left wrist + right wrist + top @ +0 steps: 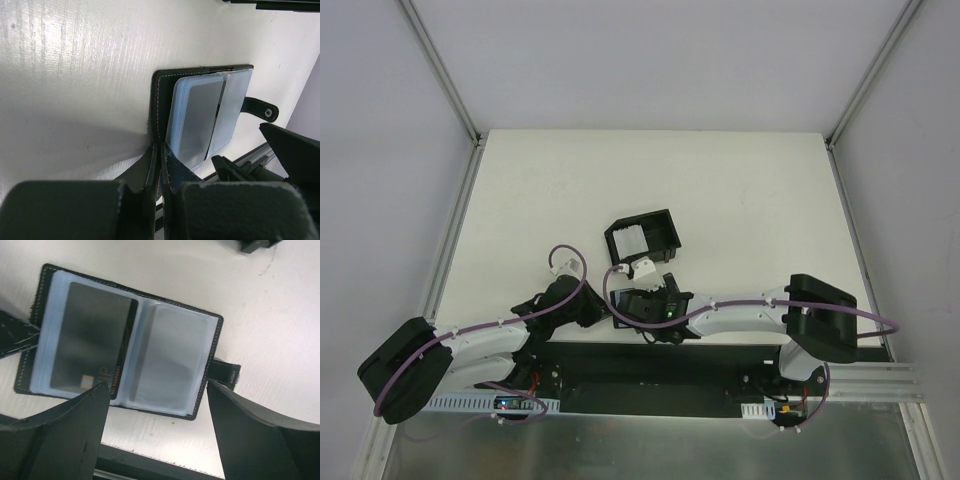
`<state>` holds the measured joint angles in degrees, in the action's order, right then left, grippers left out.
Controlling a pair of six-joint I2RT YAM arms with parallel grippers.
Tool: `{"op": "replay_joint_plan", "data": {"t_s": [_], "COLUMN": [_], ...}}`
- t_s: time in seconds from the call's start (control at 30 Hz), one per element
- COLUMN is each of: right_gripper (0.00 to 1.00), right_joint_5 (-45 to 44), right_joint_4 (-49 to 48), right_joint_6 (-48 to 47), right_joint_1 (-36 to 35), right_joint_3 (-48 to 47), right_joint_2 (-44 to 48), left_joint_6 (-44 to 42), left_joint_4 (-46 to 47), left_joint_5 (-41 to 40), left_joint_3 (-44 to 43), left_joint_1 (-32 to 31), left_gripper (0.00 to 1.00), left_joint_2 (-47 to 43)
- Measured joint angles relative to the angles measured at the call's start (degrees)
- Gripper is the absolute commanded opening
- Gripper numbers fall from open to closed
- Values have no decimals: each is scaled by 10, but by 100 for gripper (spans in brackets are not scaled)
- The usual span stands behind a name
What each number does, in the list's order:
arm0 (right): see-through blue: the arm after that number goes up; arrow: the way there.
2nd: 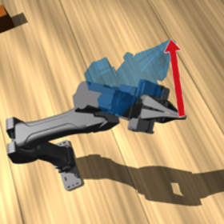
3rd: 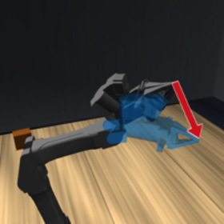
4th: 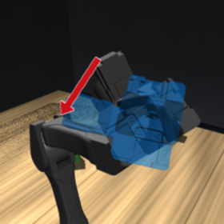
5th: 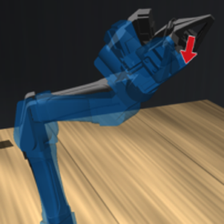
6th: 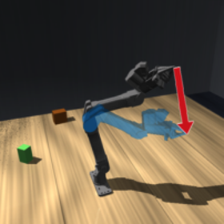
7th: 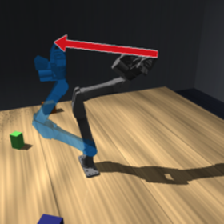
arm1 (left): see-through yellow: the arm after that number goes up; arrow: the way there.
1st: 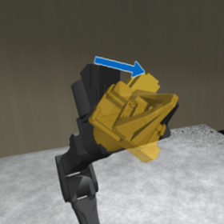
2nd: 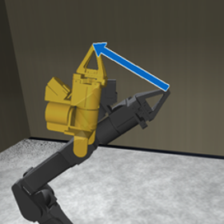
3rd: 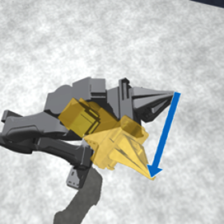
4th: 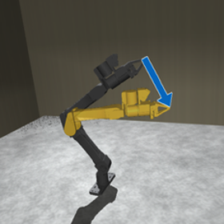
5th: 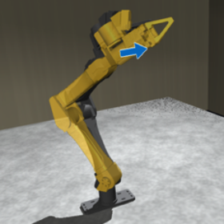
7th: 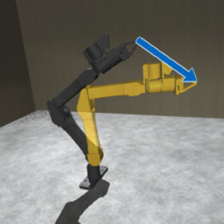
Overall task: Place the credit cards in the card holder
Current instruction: Turn over the card slot in the card holder.
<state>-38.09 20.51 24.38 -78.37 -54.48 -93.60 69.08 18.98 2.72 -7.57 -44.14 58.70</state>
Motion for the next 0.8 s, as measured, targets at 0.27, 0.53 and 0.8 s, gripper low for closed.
{"op": "replay_joint_plan", "data": {"t_s": [0.27, 0.53, 0.8], "right_gripper": [81, 76, 57], "right_joint_5": [-15, 52, 175], "right_joint_4": [5, -52, -69], "right_joint_6": [29, -2, -4], "right_joint_1": [7, 7, 81], "right_joint_3": [14, 38, 21], "right_joint_2": [10, 19, 27], "left_joint_6": [0, 0, -39], "left_joint_4": [1, 5, -8], "left_joint_5": [0, 1, 3], "left_joint_3": [0, 0, -1], "left_joint_1": [0, 0, 0], "left_gripper": [0, 0, 0], "left_joint_2": [1, 4, -24]}}
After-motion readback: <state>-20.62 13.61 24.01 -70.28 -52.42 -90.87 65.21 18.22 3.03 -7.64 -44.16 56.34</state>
